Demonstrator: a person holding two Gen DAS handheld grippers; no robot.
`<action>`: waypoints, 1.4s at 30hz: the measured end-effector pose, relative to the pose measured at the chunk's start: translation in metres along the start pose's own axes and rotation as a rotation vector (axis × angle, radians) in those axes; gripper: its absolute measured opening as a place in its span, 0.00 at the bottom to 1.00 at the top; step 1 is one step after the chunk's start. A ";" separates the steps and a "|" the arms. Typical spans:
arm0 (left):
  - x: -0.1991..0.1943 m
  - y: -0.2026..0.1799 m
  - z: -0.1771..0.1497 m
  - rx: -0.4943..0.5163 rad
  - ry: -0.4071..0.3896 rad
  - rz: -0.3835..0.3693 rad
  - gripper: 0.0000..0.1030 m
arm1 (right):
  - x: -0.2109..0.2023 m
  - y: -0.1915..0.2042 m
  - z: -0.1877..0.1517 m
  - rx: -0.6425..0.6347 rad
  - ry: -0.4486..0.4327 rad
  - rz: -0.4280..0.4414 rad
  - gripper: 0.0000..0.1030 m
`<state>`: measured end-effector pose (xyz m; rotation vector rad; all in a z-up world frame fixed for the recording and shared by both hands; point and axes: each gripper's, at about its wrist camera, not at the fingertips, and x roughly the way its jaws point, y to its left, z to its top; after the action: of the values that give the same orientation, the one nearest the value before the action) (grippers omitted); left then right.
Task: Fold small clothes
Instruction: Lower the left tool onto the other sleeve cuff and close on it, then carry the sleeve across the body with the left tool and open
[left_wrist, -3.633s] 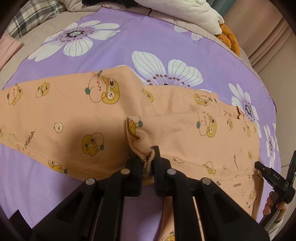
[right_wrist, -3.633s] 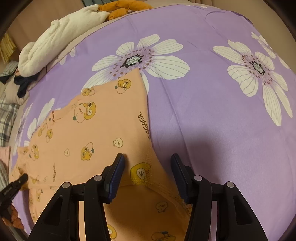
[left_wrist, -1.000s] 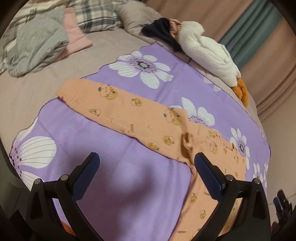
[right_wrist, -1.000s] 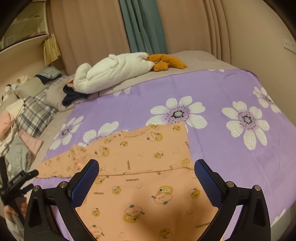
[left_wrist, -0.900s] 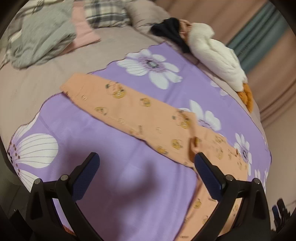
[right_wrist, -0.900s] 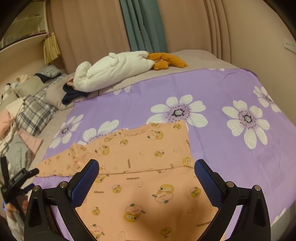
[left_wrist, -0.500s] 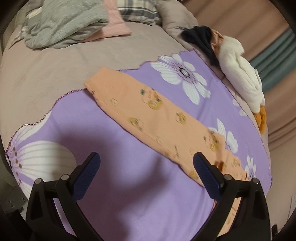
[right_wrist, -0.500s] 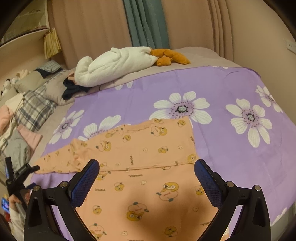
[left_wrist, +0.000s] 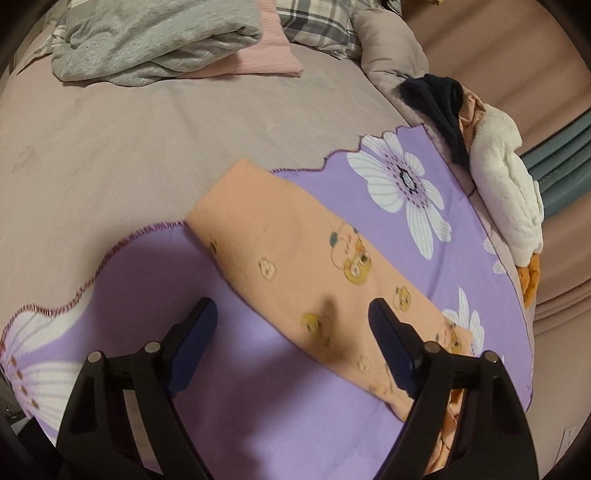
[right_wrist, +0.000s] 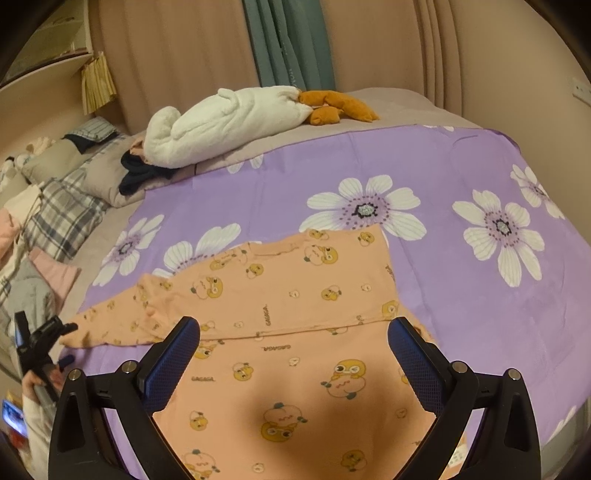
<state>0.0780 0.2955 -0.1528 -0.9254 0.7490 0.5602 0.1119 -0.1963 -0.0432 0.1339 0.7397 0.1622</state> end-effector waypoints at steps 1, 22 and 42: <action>0.000 0.002 0.002 -0.008 -0.006 -0.008 0.81 | 0.001 0.000 0.000 0.001 0.002 -0.002 0.99; 0.004 0.010 0.014 -0.025 -0.053 0.020 0.06 | 0.009 0.010 -0.003 -0.006 0.025 0.001 0.99; -0.041 -0.084 -0.014 0.222 -0.051 -0.204 0.05 | 0.010 0.011 -0.006 -0.008 0.028 -0.008 0.99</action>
<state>0.1080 0.2372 -0.0844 -0.7678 0.6476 0.3125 0.1140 -0.1827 -0.0524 0.1213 0.7676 0.1602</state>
